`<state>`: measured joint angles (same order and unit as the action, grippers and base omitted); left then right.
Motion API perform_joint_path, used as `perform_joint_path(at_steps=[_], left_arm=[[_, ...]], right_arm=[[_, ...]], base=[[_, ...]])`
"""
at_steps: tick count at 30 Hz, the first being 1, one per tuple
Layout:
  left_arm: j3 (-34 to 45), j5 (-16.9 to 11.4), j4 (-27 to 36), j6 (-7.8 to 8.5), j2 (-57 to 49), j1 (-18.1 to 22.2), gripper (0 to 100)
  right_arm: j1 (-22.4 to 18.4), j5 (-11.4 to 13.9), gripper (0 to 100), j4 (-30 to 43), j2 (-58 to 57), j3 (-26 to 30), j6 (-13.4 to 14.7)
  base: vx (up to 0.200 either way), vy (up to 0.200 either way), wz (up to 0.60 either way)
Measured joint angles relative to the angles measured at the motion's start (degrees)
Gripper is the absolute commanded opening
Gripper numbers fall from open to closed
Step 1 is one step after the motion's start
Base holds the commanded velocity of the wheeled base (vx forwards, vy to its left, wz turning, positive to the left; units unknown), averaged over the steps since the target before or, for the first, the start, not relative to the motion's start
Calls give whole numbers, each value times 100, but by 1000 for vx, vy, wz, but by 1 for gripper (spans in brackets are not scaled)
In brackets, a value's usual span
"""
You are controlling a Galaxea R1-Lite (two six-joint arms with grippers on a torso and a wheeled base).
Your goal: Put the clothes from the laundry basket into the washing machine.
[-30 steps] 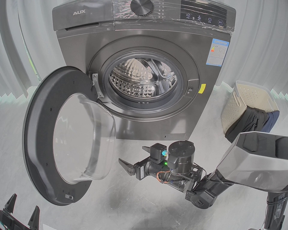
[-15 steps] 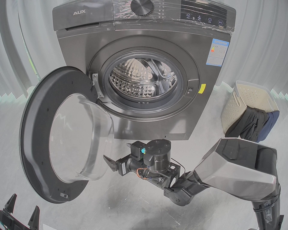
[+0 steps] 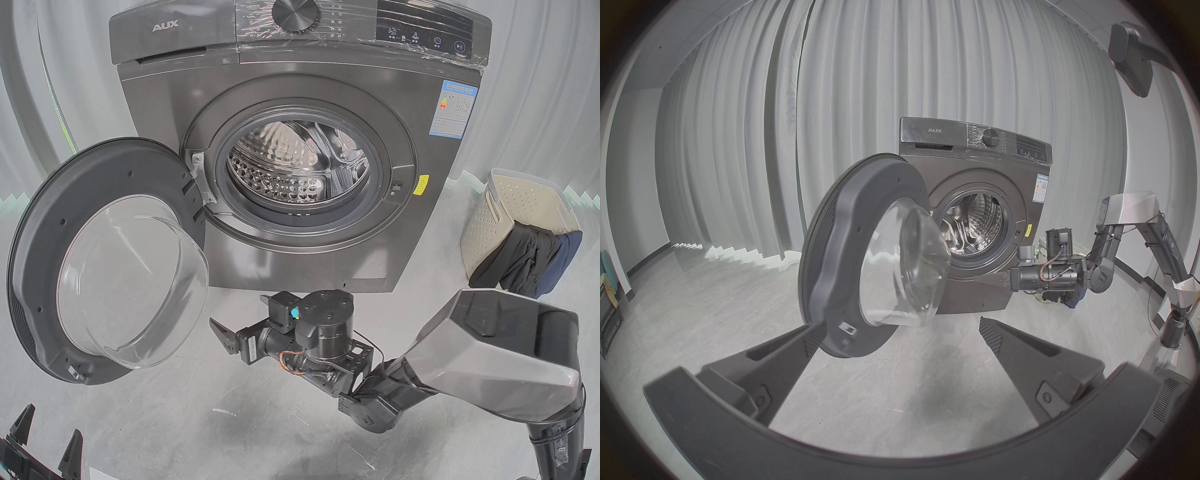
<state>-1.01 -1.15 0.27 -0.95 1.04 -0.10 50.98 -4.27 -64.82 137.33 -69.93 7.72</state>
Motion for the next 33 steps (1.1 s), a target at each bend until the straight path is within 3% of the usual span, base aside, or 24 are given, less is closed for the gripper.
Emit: perform_joint_path(at_steps=[6,13,18,28,33], left_arm=[[0,2,-2,0,0,0,100],[0,2,0,0,0,0,100],[0,2,0,2,0,0,100],[0,0,0,0,0,0,100],[0,2,0,0,0,0,100]], right_arm=[[-269,-51,100,-286,-761,1241,-4],[-700,-84,100,-747,-2071,3057,-126],[-1165,-95,100,-972,-3319,4286,-193],[-2601,-82,100,-1036,-5678,6268,-336],[-3262,-62,100,-199,-6867,6734,-402]], base=[[0,0,0],[0,0,0],[0,0,0],[0,0,0],[0,0,0]])
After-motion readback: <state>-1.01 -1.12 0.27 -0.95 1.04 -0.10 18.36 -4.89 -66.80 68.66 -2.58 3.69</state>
